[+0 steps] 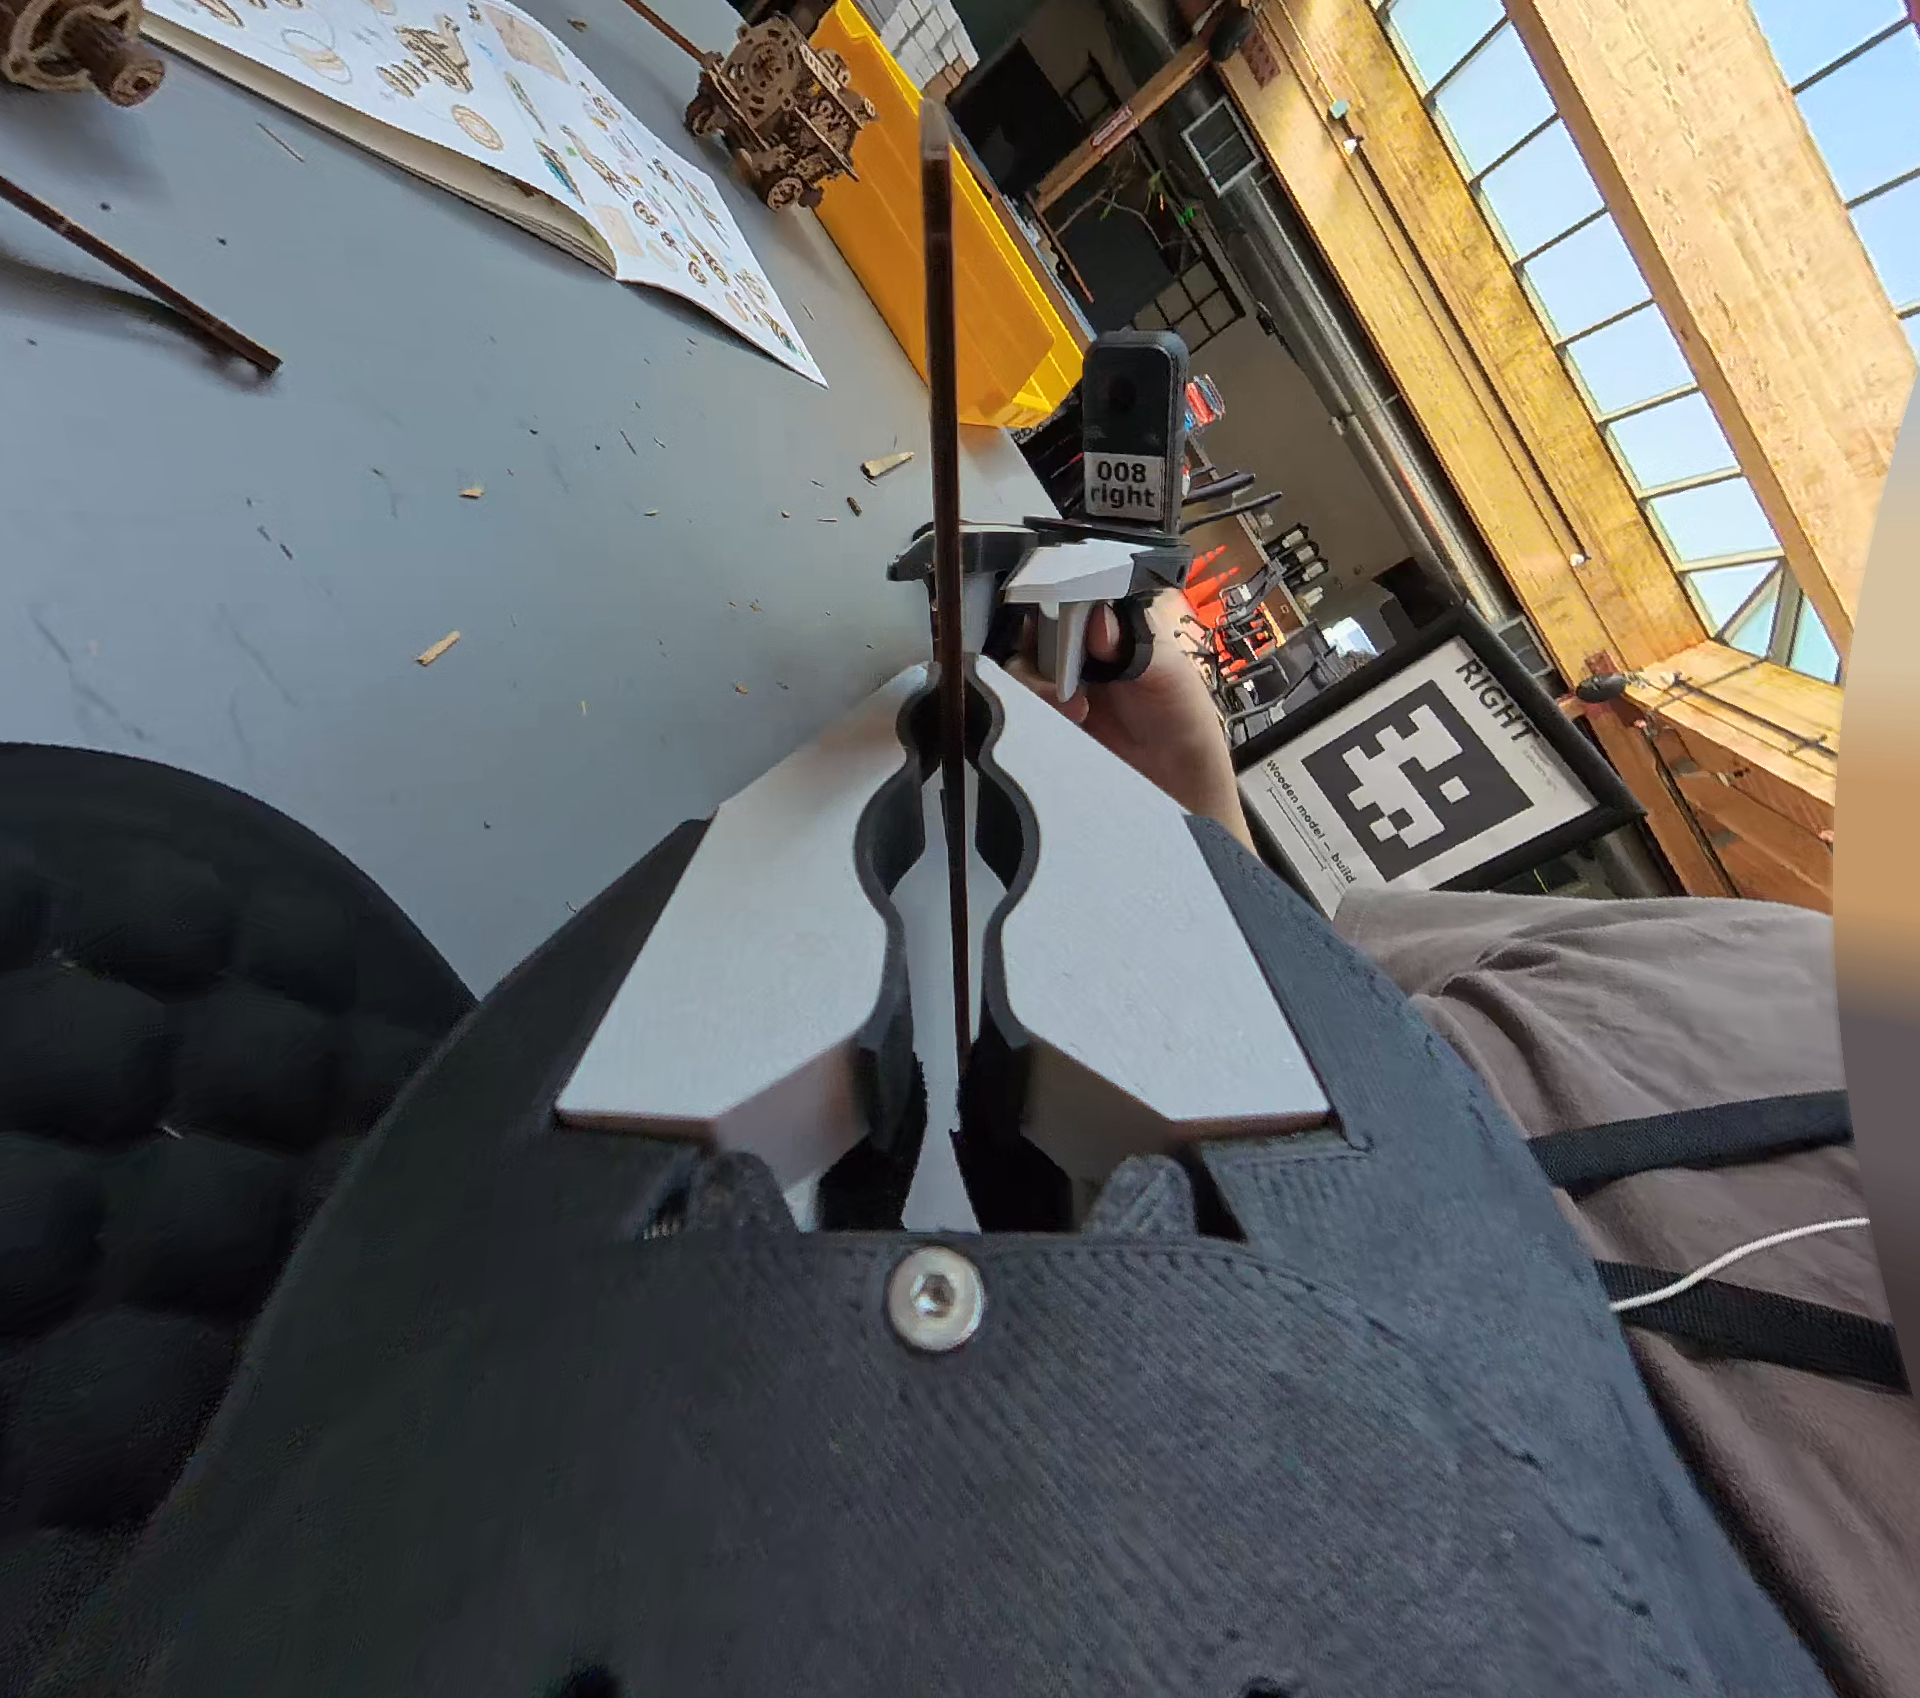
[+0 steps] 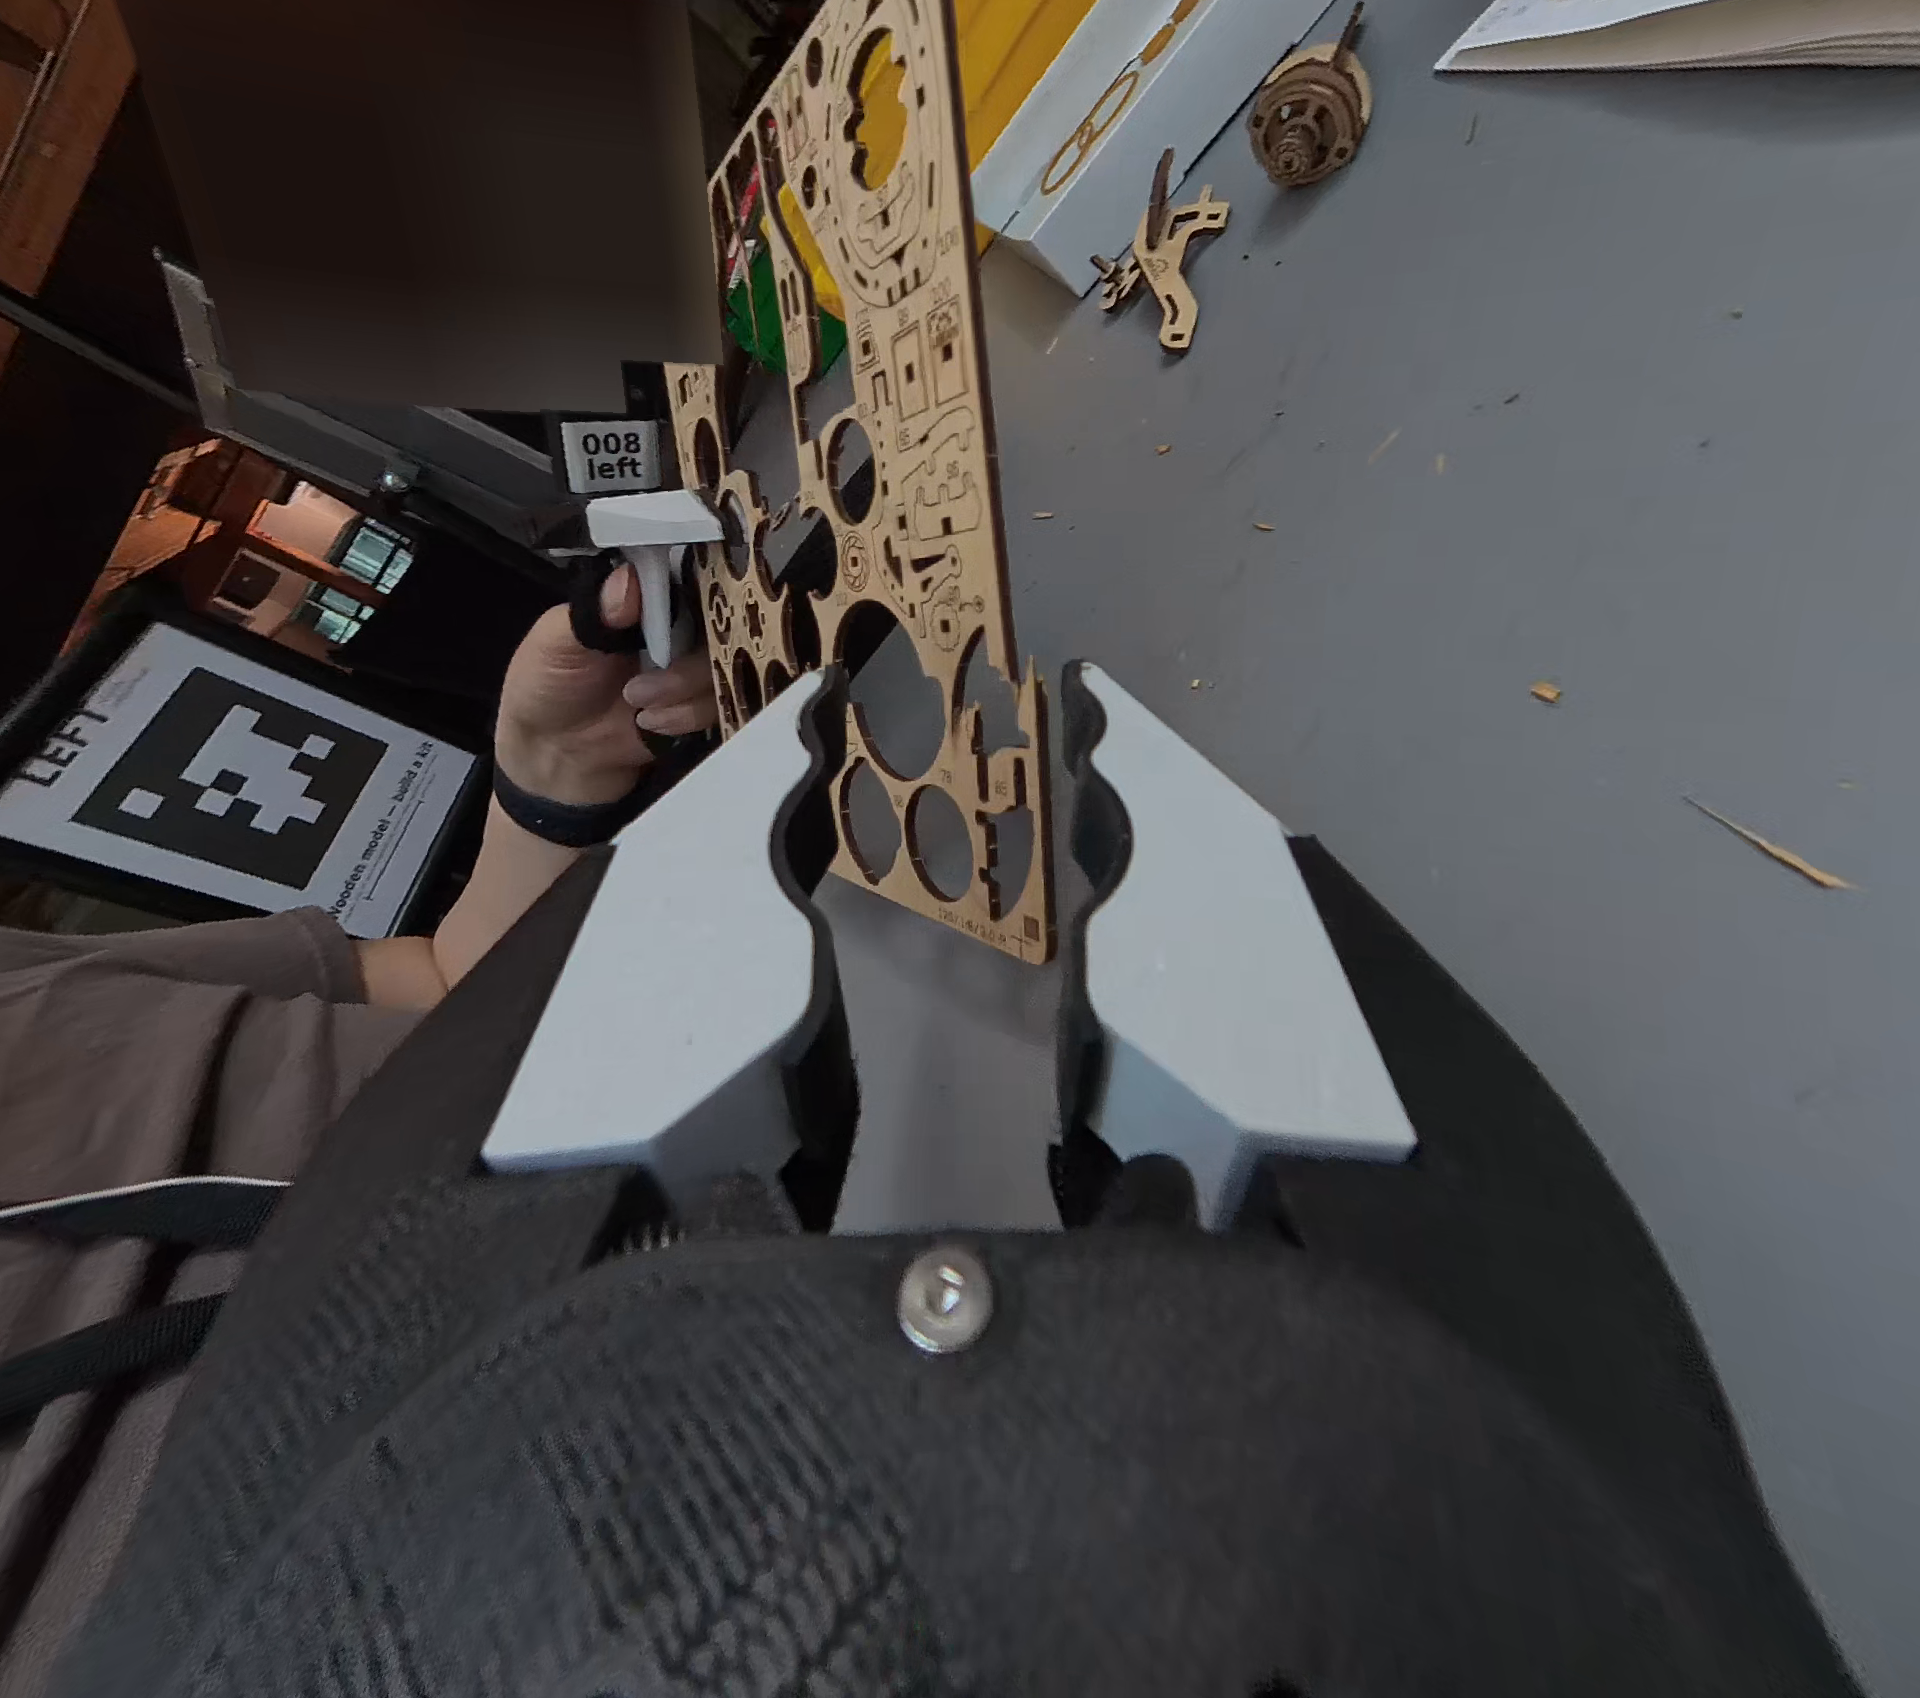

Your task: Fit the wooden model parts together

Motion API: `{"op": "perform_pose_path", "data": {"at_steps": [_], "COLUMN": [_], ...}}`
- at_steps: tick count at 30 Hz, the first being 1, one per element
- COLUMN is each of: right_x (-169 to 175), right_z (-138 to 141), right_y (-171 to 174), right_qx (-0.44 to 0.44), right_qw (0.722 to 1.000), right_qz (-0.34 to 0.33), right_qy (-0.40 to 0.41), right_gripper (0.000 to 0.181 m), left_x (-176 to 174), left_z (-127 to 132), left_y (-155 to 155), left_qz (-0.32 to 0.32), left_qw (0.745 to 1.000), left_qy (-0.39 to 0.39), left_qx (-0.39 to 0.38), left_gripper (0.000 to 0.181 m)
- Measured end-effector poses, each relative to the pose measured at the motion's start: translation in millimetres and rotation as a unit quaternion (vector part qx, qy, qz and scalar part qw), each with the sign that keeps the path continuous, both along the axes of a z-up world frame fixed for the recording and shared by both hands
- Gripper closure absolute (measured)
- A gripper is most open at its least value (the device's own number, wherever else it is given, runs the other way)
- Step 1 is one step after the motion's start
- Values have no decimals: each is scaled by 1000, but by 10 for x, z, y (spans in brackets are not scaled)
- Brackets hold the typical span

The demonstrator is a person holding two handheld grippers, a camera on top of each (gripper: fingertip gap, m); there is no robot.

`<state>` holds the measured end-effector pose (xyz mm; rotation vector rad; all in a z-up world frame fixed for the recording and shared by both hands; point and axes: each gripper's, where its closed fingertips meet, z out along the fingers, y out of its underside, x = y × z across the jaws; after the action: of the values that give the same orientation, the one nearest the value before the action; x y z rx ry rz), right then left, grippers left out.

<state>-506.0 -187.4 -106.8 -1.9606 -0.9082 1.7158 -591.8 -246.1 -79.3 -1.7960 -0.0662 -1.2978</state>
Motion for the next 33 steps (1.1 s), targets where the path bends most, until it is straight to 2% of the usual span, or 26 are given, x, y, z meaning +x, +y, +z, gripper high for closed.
{"op": "perform_pose_path", "data": {"at_steps": [3,5,8,10,13,15,19,20,22,26,29,33], "right_x": [127,206,289,278,113,-5,-151,-155,-124,-97,-48,27], "right_z": [-62,-47,-76,-41,54,58,91,143,218,205,252,245], "right_y": [95,42,-205,-426,-772,-851,-794,-757,-710,-724,-735,-773], "right_qx": [32,47,41,-14,-146,-207,-243,-246,-265,-300,-302,-282], "right_qw": [996,991,986,985,975,963,950,946,935,929,935,949], "right_qz": [-78,-125,-162,-173,-137,-121,-124,-125,-114,-78,-34,34], "right_qy": [-34,-28,-25,11,94,126,152,171,206,201,184,134], "right_gripper": [129,125,119,116,116,116,120,132,180,180,179,179], "left_x": [-65,-113,-173,-162,-59,17,191,231,283,318,371,454], "left_z": [29,61,99,125,125,141,164,165,188,207,217,188], "left_y": [0,6,35,56,99,143,182,185,182,134,50,-73], "left_qz": [40,67,111,136,160,172,178,179,175,148,100,39], "left_qw": [999,997,992,988,985,982,976,976,975,974,977,981], "left_qy": [-20,-36,-63,-79,-72,-83,-125,-126,-136,-169,-189,-191], "left_qx": [-2,-1,-2,-4,2,10,8,9,14,14,10,4], "left_gripper": [181,181,181,181,181,181,181,181,181,179,158,158]}}
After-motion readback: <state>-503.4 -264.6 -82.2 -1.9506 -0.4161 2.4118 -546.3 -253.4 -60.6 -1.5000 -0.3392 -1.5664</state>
